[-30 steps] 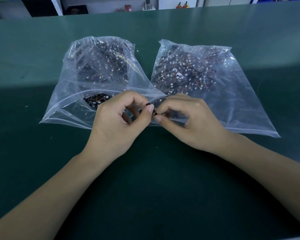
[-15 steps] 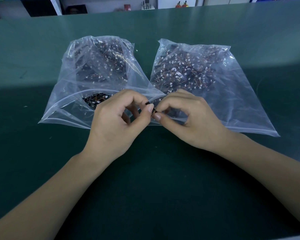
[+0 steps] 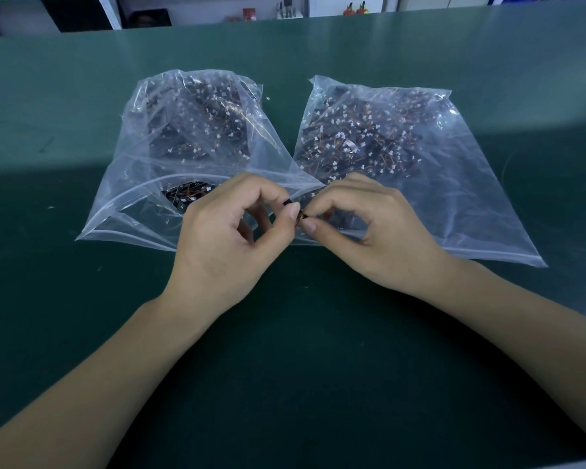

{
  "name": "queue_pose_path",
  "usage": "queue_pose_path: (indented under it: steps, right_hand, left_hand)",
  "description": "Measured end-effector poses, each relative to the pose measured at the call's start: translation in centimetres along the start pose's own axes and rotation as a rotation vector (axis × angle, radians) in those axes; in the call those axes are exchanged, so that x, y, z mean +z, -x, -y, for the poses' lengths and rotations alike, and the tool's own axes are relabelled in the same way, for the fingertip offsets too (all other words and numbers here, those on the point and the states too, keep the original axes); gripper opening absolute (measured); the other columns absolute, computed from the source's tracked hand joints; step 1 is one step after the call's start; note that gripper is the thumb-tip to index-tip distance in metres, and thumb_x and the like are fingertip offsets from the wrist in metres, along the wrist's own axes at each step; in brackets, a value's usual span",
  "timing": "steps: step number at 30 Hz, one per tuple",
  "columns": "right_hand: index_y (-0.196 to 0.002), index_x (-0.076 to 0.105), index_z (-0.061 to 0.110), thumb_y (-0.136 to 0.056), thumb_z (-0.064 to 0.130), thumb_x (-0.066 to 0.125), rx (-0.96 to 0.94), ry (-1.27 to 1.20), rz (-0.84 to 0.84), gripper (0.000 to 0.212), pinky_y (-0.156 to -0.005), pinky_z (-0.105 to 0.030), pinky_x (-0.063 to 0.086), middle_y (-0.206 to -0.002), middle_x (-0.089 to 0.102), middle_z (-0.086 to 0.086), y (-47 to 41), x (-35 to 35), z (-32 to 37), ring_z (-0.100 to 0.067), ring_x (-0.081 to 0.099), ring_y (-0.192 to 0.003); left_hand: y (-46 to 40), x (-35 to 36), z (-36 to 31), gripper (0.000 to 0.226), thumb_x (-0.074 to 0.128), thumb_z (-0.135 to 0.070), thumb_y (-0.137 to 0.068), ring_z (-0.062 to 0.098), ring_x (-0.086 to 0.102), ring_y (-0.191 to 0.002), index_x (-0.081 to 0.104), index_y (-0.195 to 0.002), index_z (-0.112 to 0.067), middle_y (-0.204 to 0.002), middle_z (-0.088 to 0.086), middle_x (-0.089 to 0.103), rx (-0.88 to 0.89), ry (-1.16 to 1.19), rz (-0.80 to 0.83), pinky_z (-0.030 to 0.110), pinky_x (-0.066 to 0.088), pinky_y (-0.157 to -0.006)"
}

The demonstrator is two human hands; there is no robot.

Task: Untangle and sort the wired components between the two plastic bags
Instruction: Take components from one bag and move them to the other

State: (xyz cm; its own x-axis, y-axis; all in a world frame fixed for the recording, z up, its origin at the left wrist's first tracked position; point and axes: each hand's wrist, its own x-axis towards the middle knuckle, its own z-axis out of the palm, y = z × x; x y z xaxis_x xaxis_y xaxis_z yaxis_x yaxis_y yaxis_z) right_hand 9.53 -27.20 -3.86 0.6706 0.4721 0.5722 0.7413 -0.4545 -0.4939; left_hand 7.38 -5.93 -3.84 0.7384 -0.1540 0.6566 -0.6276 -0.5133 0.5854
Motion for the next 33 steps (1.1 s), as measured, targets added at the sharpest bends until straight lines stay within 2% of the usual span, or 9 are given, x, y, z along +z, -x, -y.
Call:
queue_pose_path:
  steps: [4, 9, 13, 15, 18, 20, 22, 27, 33]
  right_hand:
    - [-0.091, 0.077, 0.011, -0.098, 0.012, 0.076, -0.007, 0.0, -0.003, 0.008, -0.083, -0.028, 0.044, -0.086, 0.068, 0.015, 0.0, 0.0, -0.1, -0.013, 0.058, -0.078]
    - [-0.091, 0.078, 0.011, -0.098, 0.013, 0.076, 0.006, -0.007, -0.017, 0.007, -0.084, -0.039, 0.049, -0.085, 0.073, 0.008, 0.0, -0.2, -0.2, -0.021, 0.062, -0.079]
    - [-0.089, 0.078, 0.012, -0.097, 0.012, 0.078, -0.007, 0.005, -0.022, 0.007, -0.083, -0.04, 0.049, -0.083, 0.072, 0.007, -0.1, -0.1, 0.0, -0.022, 0.061, -0.077]
    - [-0.095, 0.079, 0.013, -0.097, 0.019, 0.079, -0.016, 0.02, -0.016, 0.006, -0.086, -0.04, 0.049, -0.088, 0.074, 0.005, -0.2, -0.4, 0.0, -0.022, 0.063, -0.079]
    - [-0.117, 0.074, 0.018, -0.093, 0.031, 0.079, 0.014, 0.15, 0.102, 0.027, -0.094, -0.041, 0.047, -0.105, 0.072, 0.008, -0.2, -0.8, -0.3, -0.018, 0.06, -0.091]
    - [-0.124, 0.068, 0.024, -0.087, 0.027, 0.077, 0.049, 0.242, 0.178, 0.038, -0.098, -0.04, 0.044, -0.109, 0.065, 0.012, 0.0, -0.9, -0.4, -0.015, 0.055, -0.098]
    - [-0.123, 0.065, 0.026, -0.082, 0.022, 0.074, 0.071, 0.303, 0.222, 0.043, -0.098, -0.039, 0.042, -0.109, 0.061, 0.013, 0.0, -0.9, -0.6, -0.014, 0.052, -0.1]
    - [-0.106, 0.07, 0.017, -0.081, 0.003, 0.069, 0.067, 0.219, 0.081, 0.029, -0.089, -0.04, 0.05, -0.093, 0.063, 0.008, -0.2, -1.0, -0.7, -0.016, 0.058, -0.087]
    - [-0.109, 0.072, 0.02, -0.086, 0.005, 0.071, 0.096, 0.154, -0.03, 0.028, -0.077, -0.044, 0.057, -0.094, 0.066, 0.011, -0.1, -0.9, -0.7, -0.01, 0.061, -0.085]
  left_hand:
    - [0.1, 0.1, 0.1, 0.011, 0.074, -0.017, -0.096, 0.017, 0.065, -0.076, 0.069, -0.088, -0.011, -0.085, -0.011, 0.066, 0.01, -0.01, 0.002, 0.032, 0.05, -0.059]
    - [0.0, -0.1, 0.3, 0.01, 0.074, -0.016, -0.097, 0.019, 0.066, -0.076, 0.069, -0.089, -0.012, -0.084, -0.011, 0.067, -0.001, 0.003, 0.003, 0.034, 0.05, -0.059]
    - [0.0, 0.0, 0.1, 0.011, 0.073, -0.018, -0.098, 0.018, 0.066, -0.076, 0.069, -0.088, -0.014, -0.084, -0.012, 0.067, 0.011, -0.01, 0.012, 0.033, 0.05, -0.058]
    - [0.0, -0.1, 0.1, 0.012, 0.071, -0.021, -0.099, 0.019, 0.067, -0.075, 0.068, -0.089, -0.015, -0.082, -0.012, 0.067, -0.007, -0.012, -0.006, 0.032, 0.05, -0.058]
    - [-0.1, -0.4, 0.0, 0.012, 0.066, -0.024, -0.101, 0.014, 0.065, -0.071, 0.064, -0.09, -0.021, -0.081, -0.009, 0.068, -0.073, 0.009, -0.071, 0.022, 0.048, -0.059]
    - [-0.3, -0.7, -0.1, 0.014, 0.063, -0.025, -0.102, 0.013, 0.063, -0.069, 0.059, -0.09, -0.03, -0.082, -0.009, 0.068, -0.101, 0.012, -0.103, 0.015, 0.044, -0.059]
    - [-0.4, -0.9, -0.1, 0.016, 0.061, -0.025, -0.103, 0.012, 0.062, -0.069, 0.056, -0.091, -0.034, -0.081, -0.012, 0.067, -0.103, -0.002, -0.108, 0.014, 0.042, -0.06]
    - [-0.3, -1.0, 0.2, 0.015, 0.062, -0.014, -0.101, 0.011, 0.058, -0.064, 0.06, -0.089, -0.022, -0.074, -0.013, 0.062, -0.014, -0.044, -0.036, 0.016, 0.042, -0.061]
    - [0.0, -0.5, 0.6, 0.013, 0.069, -0.017, -0.103, 0.011, 0.058, -0.068, 0.074, -0.091, -0.015, -0.081, -0.012, 0.061, 0.128, -0.138, 0.05, 0.025, 0.045, -0.063]
